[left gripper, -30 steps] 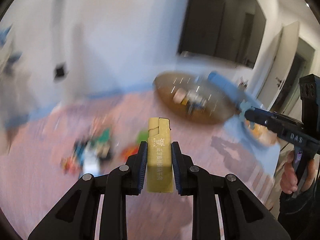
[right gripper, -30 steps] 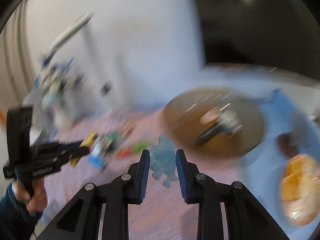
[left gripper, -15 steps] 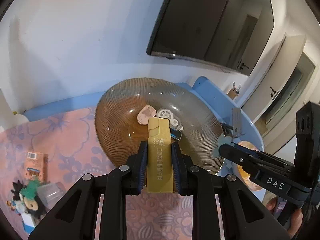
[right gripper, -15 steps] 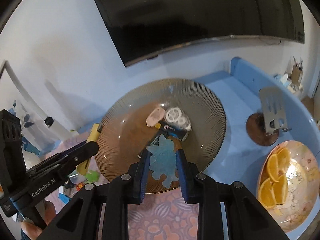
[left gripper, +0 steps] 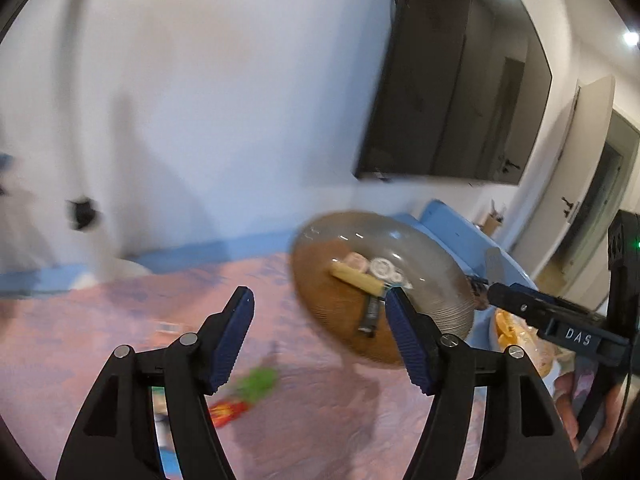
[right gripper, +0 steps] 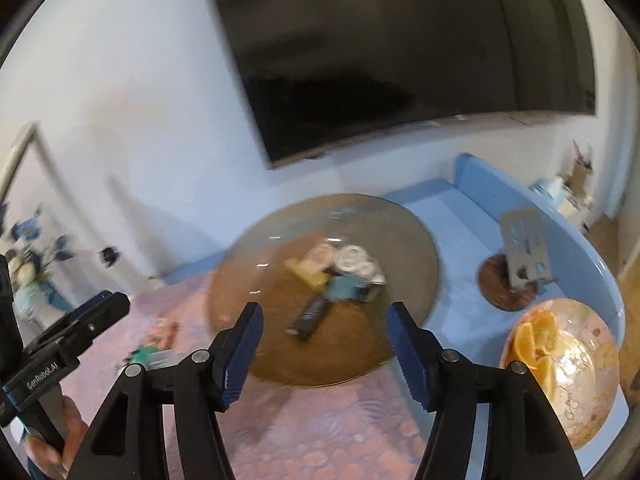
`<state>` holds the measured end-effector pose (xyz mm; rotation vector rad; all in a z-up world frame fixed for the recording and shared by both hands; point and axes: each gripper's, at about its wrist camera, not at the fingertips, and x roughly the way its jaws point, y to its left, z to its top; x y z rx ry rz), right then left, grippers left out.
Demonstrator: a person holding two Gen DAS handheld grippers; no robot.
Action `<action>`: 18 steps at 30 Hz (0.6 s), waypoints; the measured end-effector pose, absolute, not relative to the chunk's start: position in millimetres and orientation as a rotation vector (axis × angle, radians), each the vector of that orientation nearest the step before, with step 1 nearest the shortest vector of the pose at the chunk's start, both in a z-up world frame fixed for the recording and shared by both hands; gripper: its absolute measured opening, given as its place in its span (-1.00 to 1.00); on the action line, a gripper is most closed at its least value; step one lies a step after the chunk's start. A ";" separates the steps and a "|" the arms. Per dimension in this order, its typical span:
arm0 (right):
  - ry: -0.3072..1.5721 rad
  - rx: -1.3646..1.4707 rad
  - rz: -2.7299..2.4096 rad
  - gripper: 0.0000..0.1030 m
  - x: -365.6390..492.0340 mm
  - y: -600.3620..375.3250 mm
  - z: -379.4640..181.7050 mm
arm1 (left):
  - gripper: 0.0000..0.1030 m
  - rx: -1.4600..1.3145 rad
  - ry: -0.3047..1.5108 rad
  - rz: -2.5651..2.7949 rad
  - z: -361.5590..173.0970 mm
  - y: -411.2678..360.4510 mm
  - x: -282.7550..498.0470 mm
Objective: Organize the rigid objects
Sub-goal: 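Move both open grippers back toward the item pile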
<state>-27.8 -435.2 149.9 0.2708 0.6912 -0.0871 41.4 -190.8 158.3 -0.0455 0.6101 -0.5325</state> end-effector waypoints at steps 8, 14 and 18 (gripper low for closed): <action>0.656 0.071 0.088 0.62 -46.3 -322.8 139.6 | 0.95 -0.052 0.473 -0.249 169.7 -76.3 -22.8; 0.752 -0.003 0.103 0.62 -32.2 -269.7 64.7 | 0.98 -0.028 0.642 -0.056 87.3 -19.2 -28.3; 0.831 0.015 0.110 0.62 -20.5 -261.6 26.4 | 0.98 -0.001 0.753 -0.036 39.6 -8.6 -19.7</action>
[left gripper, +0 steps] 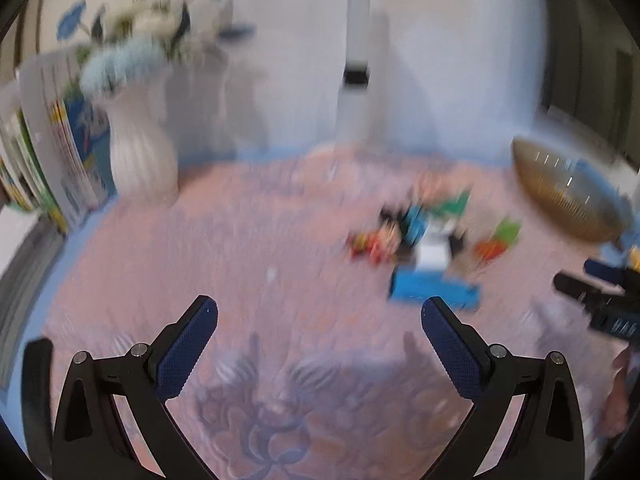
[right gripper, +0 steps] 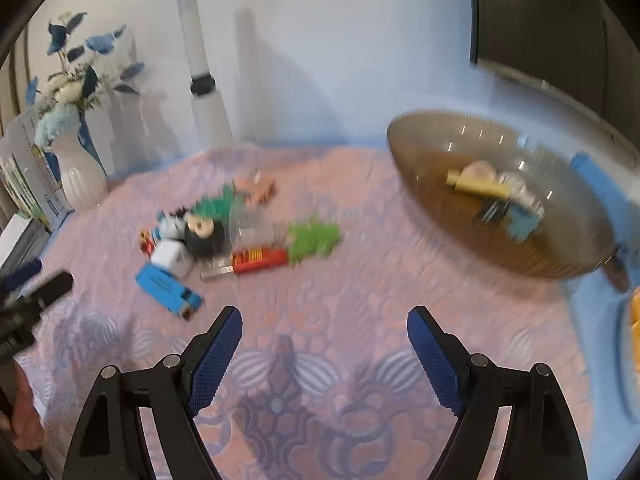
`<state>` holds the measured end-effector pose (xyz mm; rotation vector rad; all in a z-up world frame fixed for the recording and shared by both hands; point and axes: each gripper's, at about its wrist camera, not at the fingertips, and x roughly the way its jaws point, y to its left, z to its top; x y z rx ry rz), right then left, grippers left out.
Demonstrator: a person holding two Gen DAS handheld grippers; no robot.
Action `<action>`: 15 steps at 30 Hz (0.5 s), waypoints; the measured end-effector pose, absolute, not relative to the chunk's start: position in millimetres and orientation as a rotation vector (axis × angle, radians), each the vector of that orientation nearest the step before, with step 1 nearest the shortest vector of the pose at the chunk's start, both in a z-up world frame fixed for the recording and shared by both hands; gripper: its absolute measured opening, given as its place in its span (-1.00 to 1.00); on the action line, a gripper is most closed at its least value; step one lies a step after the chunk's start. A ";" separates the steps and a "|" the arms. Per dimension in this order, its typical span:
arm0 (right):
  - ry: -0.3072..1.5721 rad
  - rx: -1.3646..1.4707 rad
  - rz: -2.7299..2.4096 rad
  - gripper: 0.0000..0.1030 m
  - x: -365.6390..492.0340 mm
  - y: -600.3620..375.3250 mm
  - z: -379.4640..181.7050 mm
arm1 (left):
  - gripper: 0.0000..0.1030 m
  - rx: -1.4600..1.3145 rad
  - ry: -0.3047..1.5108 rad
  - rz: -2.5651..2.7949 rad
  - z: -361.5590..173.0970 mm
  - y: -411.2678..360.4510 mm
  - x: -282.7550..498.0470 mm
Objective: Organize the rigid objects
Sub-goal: 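Move both open grippers back toward the item pile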
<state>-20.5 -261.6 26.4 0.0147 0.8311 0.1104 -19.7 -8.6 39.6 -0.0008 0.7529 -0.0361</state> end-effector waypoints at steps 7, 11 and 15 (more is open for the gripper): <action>0.879 0.056 0.068 0.68 -12.3 -272.7 6.2 | 0.98 -0.142 0.956 -0.075 1.8 11.7 3.8; 0.939 0.050 0.037 0.70 -3.4 -273.2 -3.0 | 0.98 -0.124 0.949 -0.068 0.1 9.1 0.7; 0.965 0.034 0.027 0.92 1.0 -270.6 -7.1 | 1.00 0.001 0.976 -0.015 -6.5 -12.4 5.3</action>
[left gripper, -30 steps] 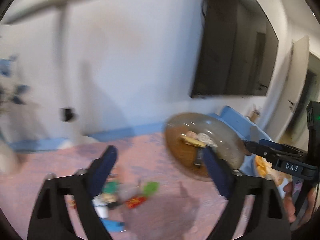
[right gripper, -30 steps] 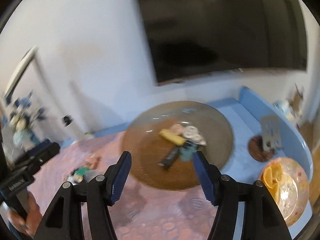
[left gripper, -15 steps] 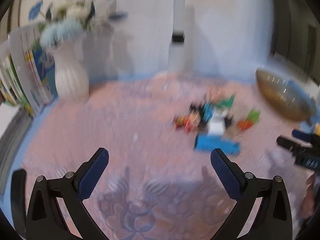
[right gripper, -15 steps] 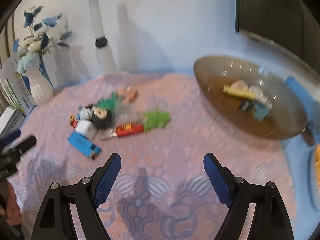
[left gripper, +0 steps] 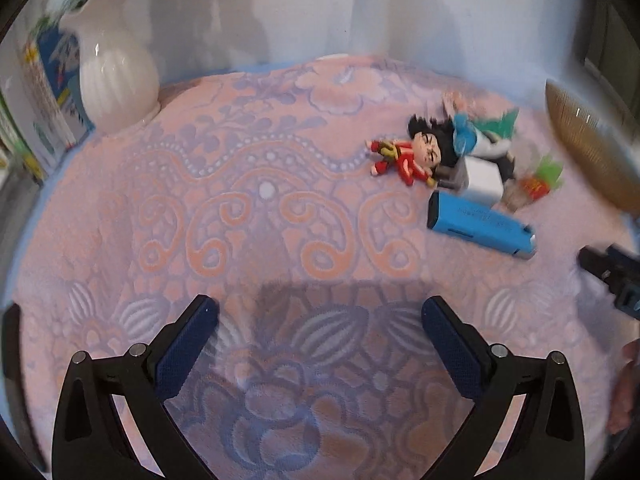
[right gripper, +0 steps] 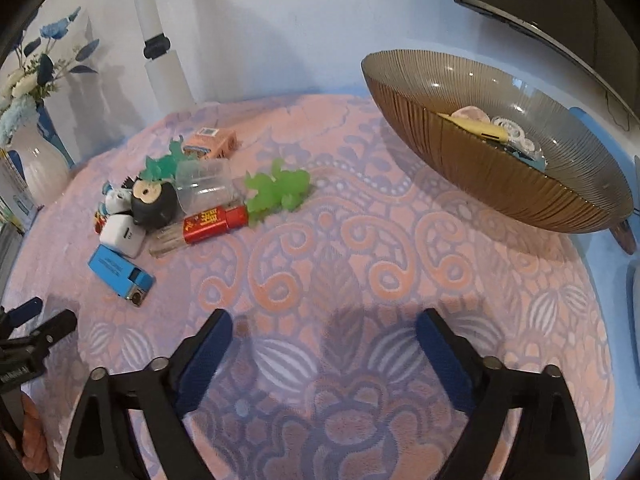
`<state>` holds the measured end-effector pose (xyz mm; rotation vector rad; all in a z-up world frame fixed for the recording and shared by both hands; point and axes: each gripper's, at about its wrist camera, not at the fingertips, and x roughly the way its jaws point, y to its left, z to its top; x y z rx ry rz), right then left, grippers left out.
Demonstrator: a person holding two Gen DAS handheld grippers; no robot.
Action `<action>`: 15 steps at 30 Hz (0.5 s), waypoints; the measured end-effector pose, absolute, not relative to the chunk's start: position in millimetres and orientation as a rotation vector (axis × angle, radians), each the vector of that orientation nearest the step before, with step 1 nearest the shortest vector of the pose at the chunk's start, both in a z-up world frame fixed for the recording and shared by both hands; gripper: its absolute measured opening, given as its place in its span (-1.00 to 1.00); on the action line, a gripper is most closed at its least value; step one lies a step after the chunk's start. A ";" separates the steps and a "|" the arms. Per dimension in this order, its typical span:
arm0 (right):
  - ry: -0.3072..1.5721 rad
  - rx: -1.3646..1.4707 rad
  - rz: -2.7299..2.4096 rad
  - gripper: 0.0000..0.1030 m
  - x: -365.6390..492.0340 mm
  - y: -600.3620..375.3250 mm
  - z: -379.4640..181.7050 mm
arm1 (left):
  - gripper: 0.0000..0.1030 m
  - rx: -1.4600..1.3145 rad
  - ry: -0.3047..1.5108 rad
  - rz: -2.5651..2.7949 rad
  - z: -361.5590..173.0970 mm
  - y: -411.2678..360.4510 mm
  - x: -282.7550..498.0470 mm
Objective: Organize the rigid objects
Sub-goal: 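Move both open grippers back toward the item pile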
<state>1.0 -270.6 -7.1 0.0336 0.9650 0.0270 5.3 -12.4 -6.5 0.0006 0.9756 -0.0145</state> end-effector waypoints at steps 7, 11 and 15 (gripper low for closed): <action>0.986 0.005 0.025 1.00 3.4 -266.5 -10.7 | 1.00 -0.023 0.974 -0.017 -6.6 -5.4 5.4; 0.988 0.008 0.032 1.00 4.1 -267.1 -10.5 | 1.00 -0.019 0.974 -0.009 -6.1 -6.5 4.7; 0.994 -0.001 0.040 1.00 3.1 -265.1 -10.7 | 1.00 -0.017 0.975 0.007 -4.9 -7.1 4.6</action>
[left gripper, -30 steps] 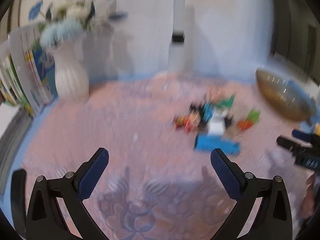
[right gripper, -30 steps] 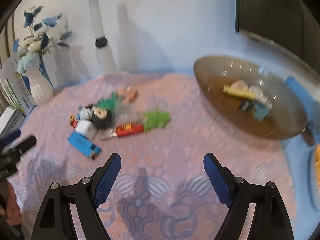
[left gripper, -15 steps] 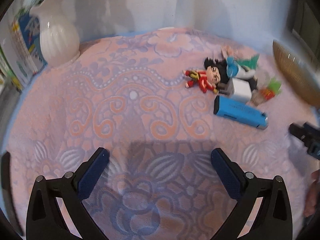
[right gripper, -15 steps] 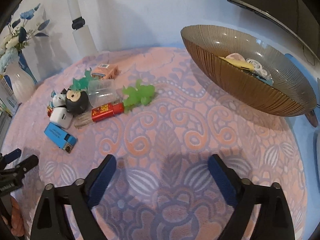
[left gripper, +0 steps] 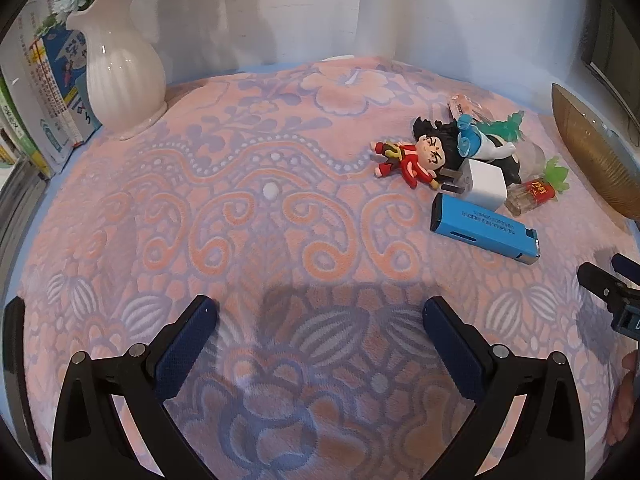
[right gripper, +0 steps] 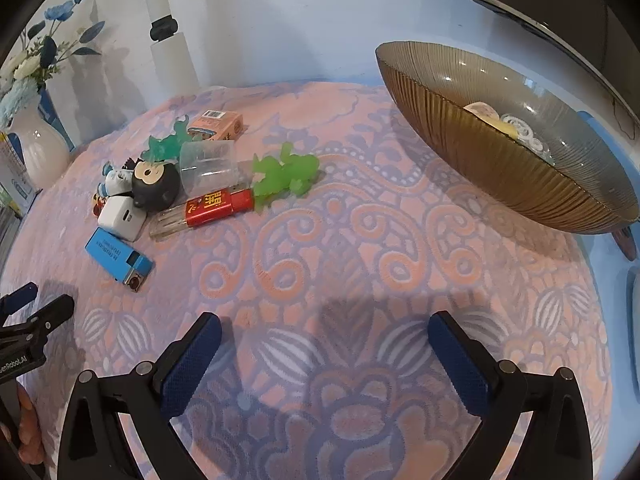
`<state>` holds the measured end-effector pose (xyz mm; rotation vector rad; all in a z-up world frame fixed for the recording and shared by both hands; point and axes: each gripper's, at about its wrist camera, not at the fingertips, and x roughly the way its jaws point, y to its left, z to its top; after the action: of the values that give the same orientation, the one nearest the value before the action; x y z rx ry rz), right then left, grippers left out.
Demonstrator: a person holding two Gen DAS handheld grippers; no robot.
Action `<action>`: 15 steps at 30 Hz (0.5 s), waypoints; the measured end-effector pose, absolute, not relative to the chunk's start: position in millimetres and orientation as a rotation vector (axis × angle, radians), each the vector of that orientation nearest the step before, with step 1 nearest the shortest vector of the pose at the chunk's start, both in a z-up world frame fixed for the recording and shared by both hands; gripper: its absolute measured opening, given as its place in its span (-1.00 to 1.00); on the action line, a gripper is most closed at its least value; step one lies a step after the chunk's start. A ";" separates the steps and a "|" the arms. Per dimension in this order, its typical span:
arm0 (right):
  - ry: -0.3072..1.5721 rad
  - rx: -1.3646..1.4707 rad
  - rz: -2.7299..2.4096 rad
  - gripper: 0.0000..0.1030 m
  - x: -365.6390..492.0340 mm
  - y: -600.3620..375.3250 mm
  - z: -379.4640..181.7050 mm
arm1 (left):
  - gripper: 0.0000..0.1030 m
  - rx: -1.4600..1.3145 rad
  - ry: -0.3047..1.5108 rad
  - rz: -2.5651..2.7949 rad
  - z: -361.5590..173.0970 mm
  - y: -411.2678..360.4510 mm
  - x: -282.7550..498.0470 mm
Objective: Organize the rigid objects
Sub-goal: 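Grasp the blue lighter with left gripper while right gripper grasps the red lighter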
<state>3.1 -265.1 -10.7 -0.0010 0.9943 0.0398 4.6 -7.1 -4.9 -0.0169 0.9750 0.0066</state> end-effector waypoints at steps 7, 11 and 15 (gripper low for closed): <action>0.990 0.025 0.053 1.00 1.0 -270.3 -9.4 | 0.98 -0.118 0.942 -0.002 18.0 -23.8 -3.9; 0.966 0.090 0.018 1.00 -1.5 -283.5 -5.9 | 0.98 -0.076 0.946 -0.076 28.2 -69.8 10.9; 0.935 0.218 -0.016 1.00 -4.8 -307.7 -2.9 | 0.98 -0.009 0.935 -0.015 24.1 -105.2 31.3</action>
<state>-4.8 -307.7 -2.9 0.2176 0.9353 -0.0159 31.3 -105.2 24.1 -0.0086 0.9355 -0.0149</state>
